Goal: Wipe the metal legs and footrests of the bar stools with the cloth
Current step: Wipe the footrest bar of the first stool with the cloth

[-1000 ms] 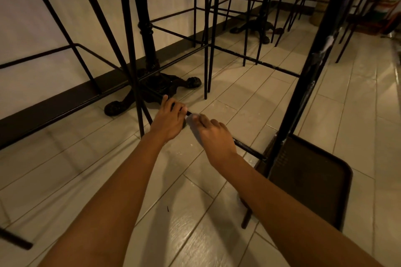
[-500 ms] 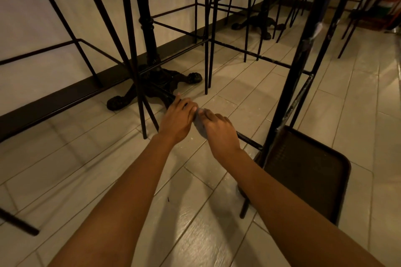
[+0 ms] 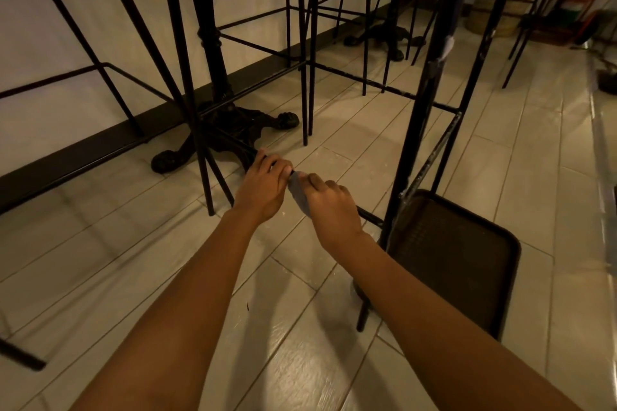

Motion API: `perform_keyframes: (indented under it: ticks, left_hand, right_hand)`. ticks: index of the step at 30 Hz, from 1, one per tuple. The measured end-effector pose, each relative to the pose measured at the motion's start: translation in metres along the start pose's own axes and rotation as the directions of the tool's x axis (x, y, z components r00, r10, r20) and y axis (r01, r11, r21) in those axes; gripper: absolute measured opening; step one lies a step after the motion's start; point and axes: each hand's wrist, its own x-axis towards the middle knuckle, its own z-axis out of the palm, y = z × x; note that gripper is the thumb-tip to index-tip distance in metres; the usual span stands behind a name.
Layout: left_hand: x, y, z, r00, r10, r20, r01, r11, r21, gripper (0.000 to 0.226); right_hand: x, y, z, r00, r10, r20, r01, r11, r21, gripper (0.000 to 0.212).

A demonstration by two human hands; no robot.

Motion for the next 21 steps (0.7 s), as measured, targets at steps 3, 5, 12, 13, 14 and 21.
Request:
perform_keyframes:
  ticks: [3, 5, 12, 13, 14, 21]
  left_hand:
    - [-0.001, 0.005, -0.003, 0.999, 0.027, -0.019, -0.027, 1.000, 0.005, 0.044]
    - [-0.002, 0.006, -0.003, 0.999, 0.041, -0.023, -0.040, 0.999, 0.031, 0.046]
    - [0.001, 0.001, 0.000, 0.999, -0.006, 0.051, 0.002, 0.997, 0.073, 0.064]
    - [0.001, 0.002, -0.001, 0.999, -0.008, 0.040, 0.005, 0.998, 0.063, 0.062]
    - [0.001, 0.002, -0.001, 1.000, -0.001, 0.017, 0.000, 0.999, 0.053, 0.061]
    - [-0.001, 0.004, -0.005, 0.999, 0.007, 0.053, -0.012, 0.996, 0.094, 0.061]
  right_hand:
    - [-0.015, 0.007, -0.008, 0.996, -0.030, 0.081, 0.027, 0.999, 0.026, 0.082]
    - [-0.023, 0.012, -0.012, 0.994, -0.011, 0.105, 0.009, 1.000, 0.017, 0.087]
    - [-0.022, 0.007, -0.021, 0.987, -0.014, 0.163, 0.021, 0.999, -0.044, 0.091]
    - [-0.024, 0.007, -0.022, 0.986, -0.017, 0.167, 0.027, 0.998, -0.060, 0.090]
    - [-0.026, 0.007, -0.023, 0.986, -0.019, 0.168, 0.032, 0.997, -0.074, 0.088]
    - [-0.041, 0.011, -0.031, 0.972, 0.029, 0.232, -0.002, 0.993, -0.115, 0.092]
